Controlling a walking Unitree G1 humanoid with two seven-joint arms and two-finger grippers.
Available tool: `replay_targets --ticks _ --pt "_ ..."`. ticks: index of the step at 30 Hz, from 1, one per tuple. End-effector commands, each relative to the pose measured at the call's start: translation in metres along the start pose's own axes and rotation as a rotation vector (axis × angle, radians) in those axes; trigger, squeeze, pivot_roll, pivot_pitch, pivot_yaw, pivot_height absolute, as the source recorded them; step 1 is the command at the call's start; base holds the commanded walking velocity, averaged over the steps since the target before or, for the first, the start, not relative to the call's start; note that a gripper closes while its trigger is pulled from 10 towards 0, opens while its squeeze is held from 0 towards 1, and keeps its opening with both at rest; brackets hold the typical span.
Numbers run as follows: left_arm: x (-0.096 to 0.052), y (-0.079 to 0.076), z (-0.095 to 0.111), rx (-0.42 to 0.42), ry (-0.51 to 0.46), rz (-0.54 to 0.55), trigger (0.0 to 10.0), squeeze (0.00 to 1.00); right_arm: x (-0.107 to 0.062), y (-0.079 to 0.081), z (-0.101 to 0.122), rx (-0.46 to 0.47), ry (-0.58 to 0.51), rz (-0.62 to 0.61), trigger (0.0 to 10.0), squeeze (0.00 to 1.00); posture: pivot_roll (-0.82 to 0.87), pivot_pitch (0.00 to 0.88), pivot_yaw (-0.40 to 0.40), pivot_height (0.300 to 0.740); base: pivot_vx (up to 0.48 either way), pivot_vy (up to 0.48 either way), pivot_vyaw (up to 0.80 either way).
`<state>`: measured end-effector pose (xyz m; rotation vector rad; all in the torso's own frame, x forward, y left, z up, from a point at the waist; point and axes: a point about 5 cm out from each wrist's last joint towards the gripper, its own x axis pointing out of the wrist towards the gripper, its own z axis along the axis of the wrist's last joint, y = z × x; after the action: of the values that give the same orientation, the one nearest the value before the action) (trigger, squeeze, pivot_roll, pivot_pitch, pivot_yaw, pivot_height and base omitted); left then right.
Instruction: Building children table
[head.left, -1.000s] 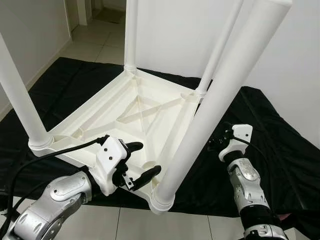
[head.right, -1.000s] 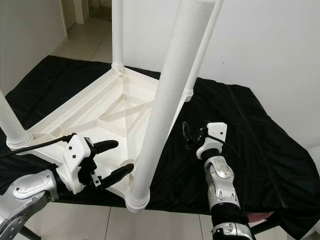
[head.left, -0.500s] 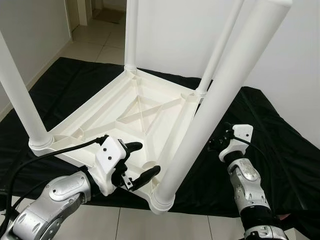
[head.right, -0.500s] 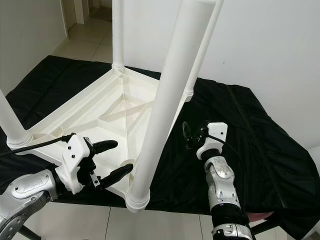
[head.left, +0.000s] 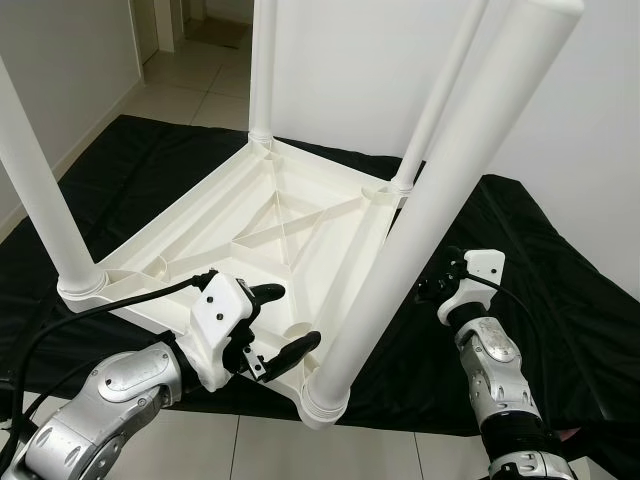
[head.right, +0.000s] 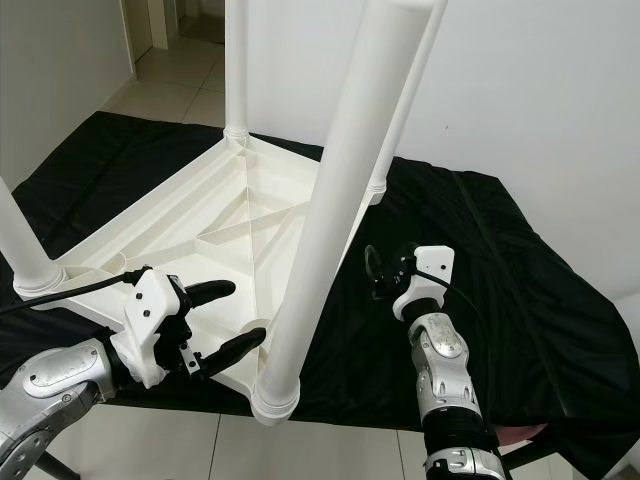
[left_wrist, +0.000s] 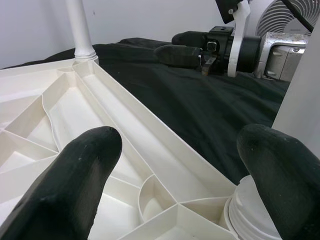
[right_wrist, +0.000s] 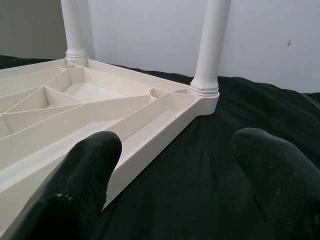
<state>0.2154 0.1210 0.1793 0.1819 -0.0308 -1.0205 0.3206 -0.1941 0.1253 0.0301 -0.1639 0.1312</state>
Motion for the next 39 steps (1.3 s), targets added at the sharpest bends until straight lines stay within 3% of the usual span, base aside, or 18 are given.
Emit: replay_targets --ticks 1,12,21,31,39 --pt "-0.002 -0.007 0.003 0.033 -0.007 -0.099 10.0 0.0 -0.001 -0.003 -0.001 -0.002 0.013 -0.008 10.0 0.0 0.08 0.0 -0.151 0.74 0.0 0.0 0.0" --pt "-0.006 -0.007 0.006 0.031 0.005 -0.118 10.0 0.0 0.001 -0.002 0.0 -0.007 0.016 0.01 10.0 0.0 0.09 0.0 -0.167 0.74 0.0 0.0 0.0" --pt "-0.027 -0.016 -0.006 0.053 0.14 -0.221 10.0 0.0 0.003 -0.007 0.002 -0.032 0.021 0.029 10.0 0.0 0.11 0.0 -0.168 0.74 0.0 0.0 0.0" --pt "-0.036 -0.022 -0.031 0.119 0.294 -0.267 10.0 0.0 -0.002 -0.014 0.005 -0.059 0.024 0.031 10.0 0.0 0.07 0.0 -0.164 0.74 0.0 0.0 0.0" --pt "-0.033 -0.015 -0.041 0.138 0.323 -0.186 10.0 0.0 -0.007 -0.005 0.014 -0.043 0.005 0.093 10.0 0.0 0.04 0.0 -0.155 0.74 0.0 0.0 0.0"
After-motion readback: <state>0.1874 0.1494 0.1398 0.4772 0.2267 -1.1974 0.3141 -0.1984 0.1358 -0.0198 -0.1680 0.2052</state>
